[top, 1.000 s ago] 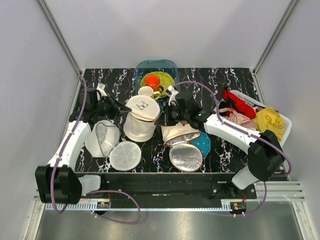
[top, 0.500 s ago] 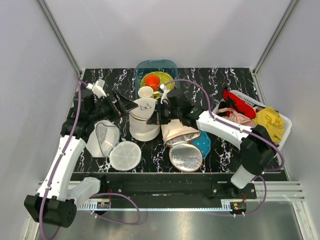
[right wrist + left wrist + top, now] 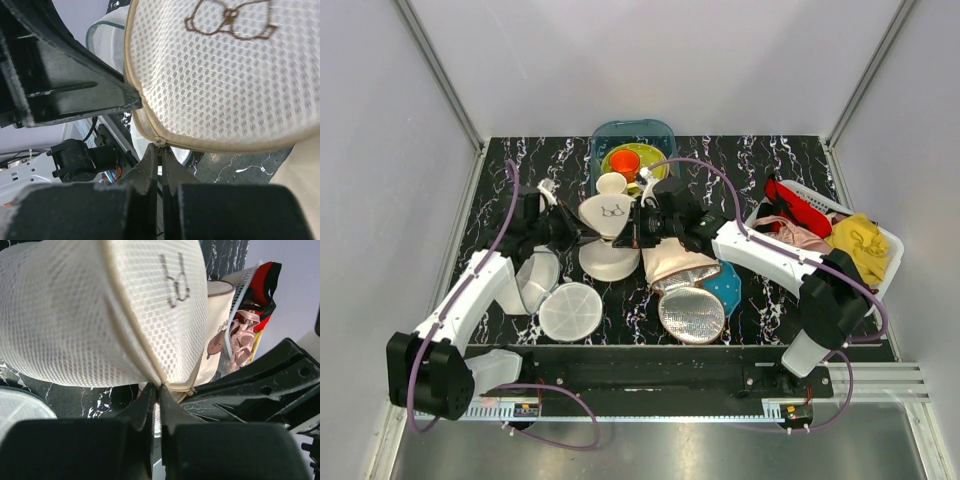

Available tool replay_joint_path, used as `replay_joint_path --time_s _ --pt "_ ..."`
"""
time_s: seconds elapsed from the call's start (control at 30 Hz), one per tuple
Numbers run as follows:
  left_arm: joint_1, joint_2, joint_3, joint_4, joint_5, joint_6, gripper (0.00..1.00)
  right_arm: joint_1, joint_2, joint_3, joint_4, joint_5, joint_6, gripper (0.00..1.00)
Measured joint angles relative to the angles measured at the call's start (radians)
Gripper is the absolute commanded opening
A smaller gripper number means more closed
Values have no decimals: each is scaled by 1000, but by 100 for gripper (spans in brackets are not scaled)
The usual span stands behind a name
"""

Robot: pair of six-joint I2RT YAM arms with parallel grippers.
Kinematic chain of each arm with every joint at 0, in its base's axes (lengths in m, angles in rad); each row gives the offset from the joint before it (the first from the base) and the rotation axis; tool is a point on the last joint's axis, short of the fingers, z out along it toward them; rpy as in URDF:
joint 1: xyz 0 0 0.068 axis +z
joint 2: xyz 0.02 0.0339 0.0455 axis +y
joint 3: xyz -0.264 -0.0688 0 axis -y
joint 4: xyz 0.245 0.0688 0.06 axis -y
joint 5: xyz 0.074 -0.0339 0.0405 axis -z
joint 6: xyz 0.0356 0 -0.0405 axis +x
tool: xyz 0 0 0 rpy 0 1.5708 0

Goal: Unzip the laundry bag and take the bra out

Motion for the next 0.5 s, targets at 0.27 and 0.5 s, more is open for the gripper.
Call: replay_joint_path --time_s 0.27,0.5 --pt "61 36 75 -62 -32 50 0 -6 -79 -69 -28 72 -76 0" --pt "149 10 82 -84 -36 77 0 -43 -152 -167 -61 93 -117 0"
